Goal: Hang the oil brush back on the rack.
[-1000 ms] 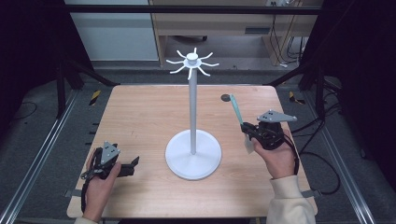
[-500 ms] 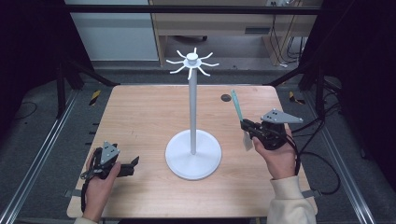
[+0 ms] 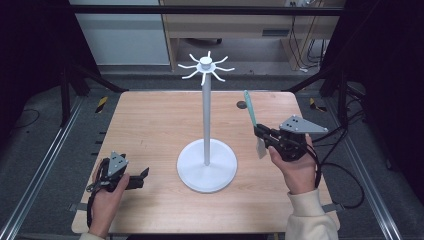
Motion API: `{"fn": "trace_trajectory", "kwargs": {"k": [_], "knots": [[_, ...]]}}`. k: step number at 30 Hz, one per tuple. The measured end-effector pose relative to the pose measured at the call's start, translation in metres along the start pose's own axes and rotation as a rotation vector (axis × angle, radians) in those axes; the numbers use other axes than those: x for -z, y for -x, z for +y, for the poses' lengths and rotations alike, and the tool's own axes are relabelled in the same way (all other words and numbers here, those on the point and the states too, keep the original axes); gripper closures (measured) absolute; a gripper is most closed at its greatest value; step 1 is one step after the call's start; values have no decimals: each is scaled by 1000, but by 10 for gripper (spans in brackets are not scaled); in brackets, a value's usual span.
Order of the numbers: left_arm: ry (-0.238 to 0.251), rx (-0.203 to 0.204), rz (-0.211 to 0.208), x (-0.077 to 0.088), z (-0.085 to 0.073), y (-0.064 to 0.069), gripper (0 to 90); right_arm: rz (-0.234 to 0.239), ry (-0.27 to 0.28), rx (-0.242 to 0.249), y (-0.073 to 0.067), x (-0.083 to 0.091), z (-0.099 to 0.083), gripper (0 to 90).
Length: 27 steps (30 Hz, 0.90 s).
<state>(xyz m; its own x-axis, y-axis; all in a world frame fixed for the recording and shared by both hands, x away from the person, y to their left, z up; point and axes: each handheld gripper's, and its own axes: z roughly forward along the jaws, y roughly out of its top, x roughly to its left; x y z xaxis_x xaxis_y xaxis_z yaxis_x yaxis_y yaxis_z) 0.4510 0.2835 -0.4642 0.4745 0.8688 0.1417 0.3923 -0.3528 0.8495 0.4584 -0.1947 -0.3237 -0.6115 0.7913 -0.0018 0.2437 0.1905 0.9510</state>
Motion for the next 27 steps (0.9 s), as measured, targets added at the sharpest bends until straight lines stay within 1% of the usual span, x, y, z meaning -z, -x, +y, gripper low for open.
{"fn": "trace_trajectory", "kwargs": {"k": [6, 11, 14, 19, 27], "knots": [[-1, -3, -1, 0, 0, 0, 29, 30, 67, 21, -16, 10, 16, 823], [-2, -4, -1, 0, 0, 0, 29, 40, 94, 42, -27, 16, 25, 823], [-2, -4, -1, 0, 0, 1, 29, 40, 99, 56, -31, 18, 28, 823], [-2, -4, -2, 0, 0, 0, 30, 39, 125, 61, -37, 22, 33, 823], [-4, -6, -4, -1, 0, 1, 30, 41, 159, 66, -42, 28, 39, 822]]}}
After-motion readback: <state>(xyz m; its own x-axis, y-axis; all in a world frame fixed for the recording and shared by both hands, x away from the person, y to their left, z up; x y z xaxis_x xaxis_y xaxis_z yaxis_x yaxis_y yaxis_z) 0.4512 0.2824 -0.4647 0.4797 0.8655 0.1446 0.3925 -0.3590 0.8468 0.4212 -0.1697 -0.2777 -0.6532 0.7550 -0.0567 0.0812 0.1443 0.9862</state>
